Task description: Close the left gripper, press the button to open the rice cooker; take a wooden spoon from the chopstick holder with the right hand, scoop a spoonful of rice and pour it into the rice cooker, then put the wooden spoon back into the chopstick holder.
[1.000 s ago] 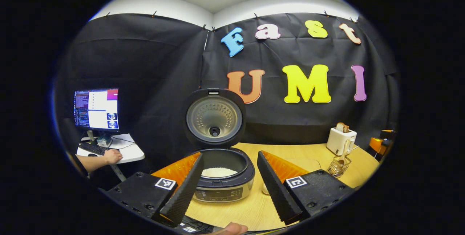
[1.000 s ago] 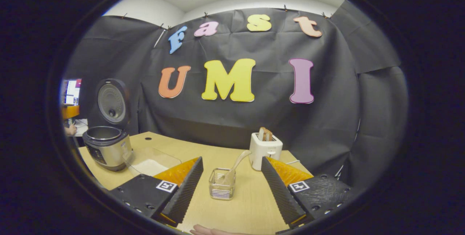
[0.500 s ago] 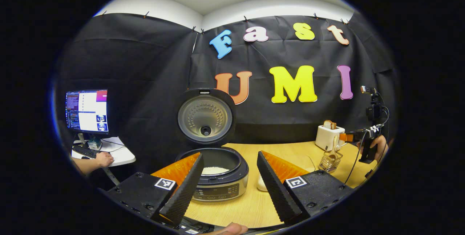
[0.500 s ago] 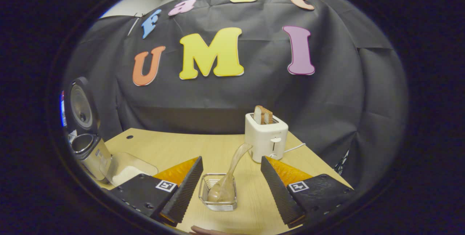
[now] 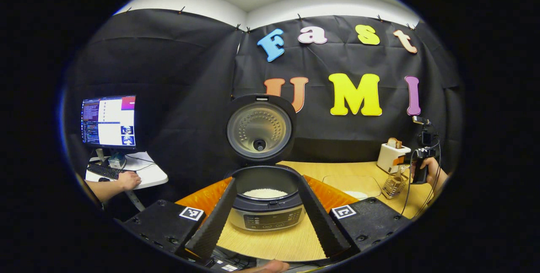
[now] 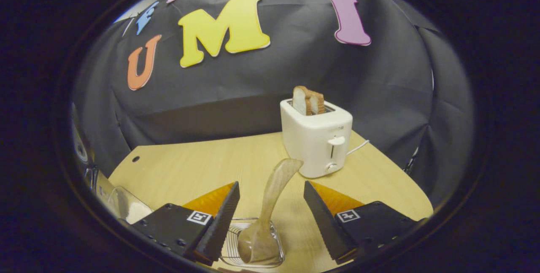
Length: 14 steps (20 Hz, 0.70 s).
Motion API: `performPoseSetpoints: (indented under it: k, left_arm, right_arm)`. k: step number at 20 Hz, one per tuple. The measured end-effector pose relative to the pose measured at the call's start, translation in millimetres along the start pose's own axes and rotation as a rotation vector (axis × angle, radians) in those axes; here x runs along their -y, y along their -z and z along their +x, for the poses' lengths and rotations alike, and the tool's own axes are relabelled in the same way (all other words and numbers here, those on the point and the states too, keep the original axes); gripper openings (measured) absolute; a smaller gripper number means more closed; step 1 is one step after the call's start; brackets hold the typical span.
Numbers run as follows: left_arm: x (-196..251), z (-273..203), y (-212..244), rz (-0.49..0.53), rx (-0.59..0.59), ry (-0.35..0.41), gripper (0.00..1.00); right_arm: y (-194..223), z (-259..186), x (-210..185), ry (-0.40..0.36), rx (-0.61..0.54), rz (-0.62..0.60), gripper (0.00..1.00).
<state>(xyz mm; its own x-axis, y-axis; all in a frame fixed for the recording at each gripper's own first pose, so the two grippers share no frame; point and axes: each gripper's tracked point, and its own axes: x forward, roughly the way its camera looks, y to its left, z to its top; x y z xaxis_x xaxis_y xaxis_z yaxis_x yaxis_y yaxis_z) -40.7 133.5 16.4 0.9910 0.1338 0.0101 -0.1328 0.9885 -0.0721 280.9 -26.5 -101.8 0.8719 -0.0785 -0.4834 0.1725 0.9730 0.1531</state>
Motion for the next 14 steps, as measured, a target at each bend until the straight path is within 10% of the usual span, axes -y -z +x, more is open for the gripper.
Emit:
performPoseSetpoints:
  k: [3, 7, 9, 14]
  left_arm:
    - [-3, 3, 1, -0.008, -0.006, -0.007, 0.94]
    - [-20, 1, -5, -0.022, 0.021, -0.049, 0.94]
    - [-27, 1, -6, -0.026, 0.027, -0.067, 0.94]
    - [-35, -1, -6, -0.029, 0.022, -0.086, 0.94]
  right_arm:
    - [-5, 19, -2, -0.010, -0.026, -0.017, 0.64]
    - [-6, 29, -5, -0.043, -0.059, -0.010, 0.55]
    - [-6, 24, -6, -0.056, -0.063, -0.009, 0.30]
    - [-10, -10, -16, -0.099, -0.049, -0.024, 0.22]
